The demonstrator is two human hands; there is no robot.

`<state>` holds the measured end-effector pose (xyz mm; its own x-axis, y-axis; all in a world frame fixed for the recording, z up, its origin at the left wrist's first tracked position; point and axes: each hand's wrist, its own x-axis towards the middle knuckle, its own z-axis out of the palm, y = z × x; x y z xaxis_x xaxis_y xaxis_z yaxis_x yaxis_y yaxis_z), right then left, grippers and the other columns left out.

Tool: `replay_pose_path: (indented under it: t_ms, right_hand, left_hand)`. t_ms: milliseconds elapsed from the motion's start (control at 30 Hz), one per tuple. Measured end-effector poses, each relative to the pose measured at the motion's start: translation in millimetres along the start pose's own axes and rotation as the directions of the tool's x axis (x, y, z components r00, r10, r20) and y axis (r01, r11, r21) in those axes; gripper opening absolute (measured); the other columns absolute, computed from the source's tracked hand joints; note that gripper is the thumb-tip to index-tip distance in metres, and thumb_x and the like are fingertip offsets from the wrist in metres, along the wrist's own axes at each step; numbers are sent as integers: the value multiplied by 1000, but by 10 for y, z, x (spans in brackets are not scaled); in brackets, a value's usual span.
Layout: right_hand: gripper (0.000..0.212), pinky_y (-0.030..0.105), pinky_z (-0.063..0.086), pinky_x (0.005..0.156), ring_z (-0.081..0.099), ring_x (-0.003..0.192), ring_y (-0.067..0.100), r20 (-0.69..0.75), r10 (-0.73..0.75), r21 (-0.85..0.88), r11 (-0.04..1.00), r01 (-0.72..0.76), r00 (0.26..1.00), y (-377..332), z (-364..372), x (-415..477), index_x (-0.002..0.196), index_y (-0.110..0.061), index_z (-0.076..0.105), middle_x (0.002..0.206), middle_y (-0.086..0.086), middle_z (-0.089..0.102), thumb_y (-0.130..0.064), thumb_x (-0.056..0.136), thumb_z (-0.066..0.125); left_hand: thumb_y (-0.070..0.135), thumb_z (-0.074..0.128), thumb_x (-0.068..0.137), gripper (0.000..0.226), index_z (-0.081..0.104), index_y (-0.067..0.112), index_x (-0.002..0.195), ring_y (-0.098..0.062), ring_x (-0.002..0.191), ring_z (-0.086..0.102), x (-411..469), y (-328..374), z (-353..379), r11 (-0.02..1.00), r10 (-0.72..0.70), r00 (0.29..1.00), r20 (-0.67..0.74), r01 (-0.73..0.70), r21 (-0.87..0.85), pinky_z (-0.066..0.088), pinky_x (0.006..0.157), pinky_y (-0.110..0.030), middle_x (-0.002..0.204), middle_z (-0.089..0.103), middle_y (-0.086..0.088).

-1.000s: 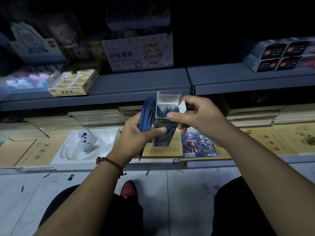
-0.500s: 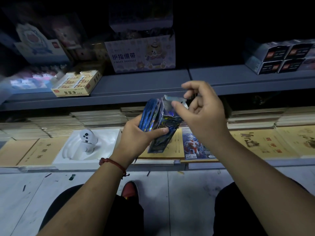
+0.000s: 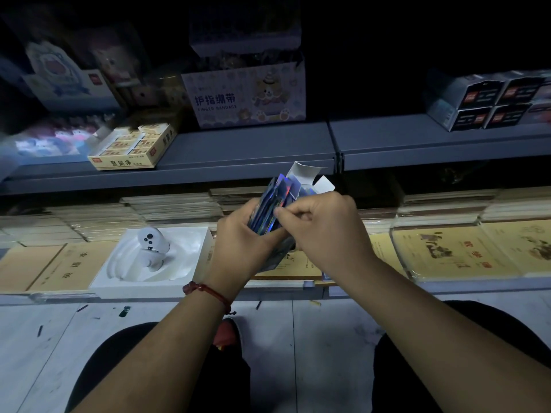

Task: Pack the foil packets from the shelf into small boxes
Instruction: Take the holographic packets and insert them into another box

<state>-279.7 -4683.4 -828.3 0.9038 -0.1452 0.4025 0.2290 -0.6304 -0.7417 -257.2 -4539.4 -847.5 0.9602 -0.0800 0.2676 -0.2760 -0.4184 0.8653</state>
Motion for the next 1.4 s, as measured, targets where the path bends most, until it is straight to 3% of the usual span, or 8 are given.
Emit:
replay_pose_path:
  t_ms: [200, 433, 567, 900, 1067, 1200, 1300, 1400]
  right_hand:
    - [28, 39, 57, 56, 60, 47, 21, -48, 16, 86, 996, -12, 999, -38, 85, -39, 63, -14, 71, 47, -1, 59, -32, 84, 63]
    - [26, 26, 38, 51, 38, 46, 10, -329, 4, 274, 957, 91, 944, -71, -112, 74, 62, -7, 59, 47, 5, 47, -8, 85, 70]
    - [27, 27, 35, 50, 35, 49, 10, -218, 109, 382, 924, -18, 970, -40, -149, 89, 70, -4, 55, 51, 3, 43, -12, 92, 69]
    - [26, 47, 37, 42, 40, 44, 47, -347, 142, 451, 892, 32, 927, -56, -333, 162, 76, -7, 56, 52, 33, 42, -21, 96, 64]
    - [30, 24, 34, 44, 43, 34, 20, -462, 184, 513, 854, 91, 868, -1, -496, 208, 75, -22, 49, 38, -1, 44, -17, 102, 59]
    - [27, 25, 35, 45, 44, 35, 25, -463, 143, 485, 867, 115, 875, 29, -510, 209, 85, -1, 53, 38, 0, 44, -20, 103, 59]
    - [25, 38, 34, 41, 40, 40, 44, -446, 87, 453, 880, 141, 891, 19, -490, 185, 91, 2, 57, 46, 26, 38, -21, 102, 60]
    - [14, 52, 34, 44, 38, 41, 46, -426, 26, 383, 911, 154, 904, -32, -472, 181, 85, -26, 60, 48, 28, 39, -28, 99, 60]
  left_hand:
    - [9, 79, 77, 28, 72, 25, 99, -1, 59, 57, -6, 2, 0, 1000, 13, 1000, 26, -13, -6, 44, 56, -10, 70, 69, 5]
    - [32, 92, 71, 42, 73, 24, 107, -6, 85, 72, 56, -71, -46, 1000, 24, 999, 32, -24, -12, 59, 74, -27, 89, 77, 11]
    - [21, 93, 71, 44, 74, 19, 110, 4, 78, 71, 41, -65, -41, 998, 35, 997, 63, -32, -60, 53, 65, -12, 89, 78, 8]
    - [36, 91, 71, 39, 71, 32, 104, -8, 86, 71, 132, -266, -69, 999, -52, 997, 65, 53, -2, 57, 71, -21, 93, 76, 12]
    - [26, 90, 75, 39, 72, 26, 109, -4, 92, 73, 159, -282, -113, 988, -109, 992, 56, 114, -107, 59, 79, -27, 98, 77, 15]
    - [16, 89, 76, 37, 72, 24, 107, 1, 91, 72, 141, -223, -106, 976, -92, 993, 78, 106, -191, 54, 72, -12, 96, 77, 20]
    - [17, 89, 75, 38, 71, 30, 106, 2, 93, 72, 133, -215, -95, 978, -75, 994, 75, 88, -188, 52, 75, -10, 97, 76, 21]
    - [19, 90, 75, 39, 71, 33, 106, 2, 94, 72, 126, -195, -91, 979, -66, 995, 79, 80, -188, 53, 78, -14, 98, 76, 22]
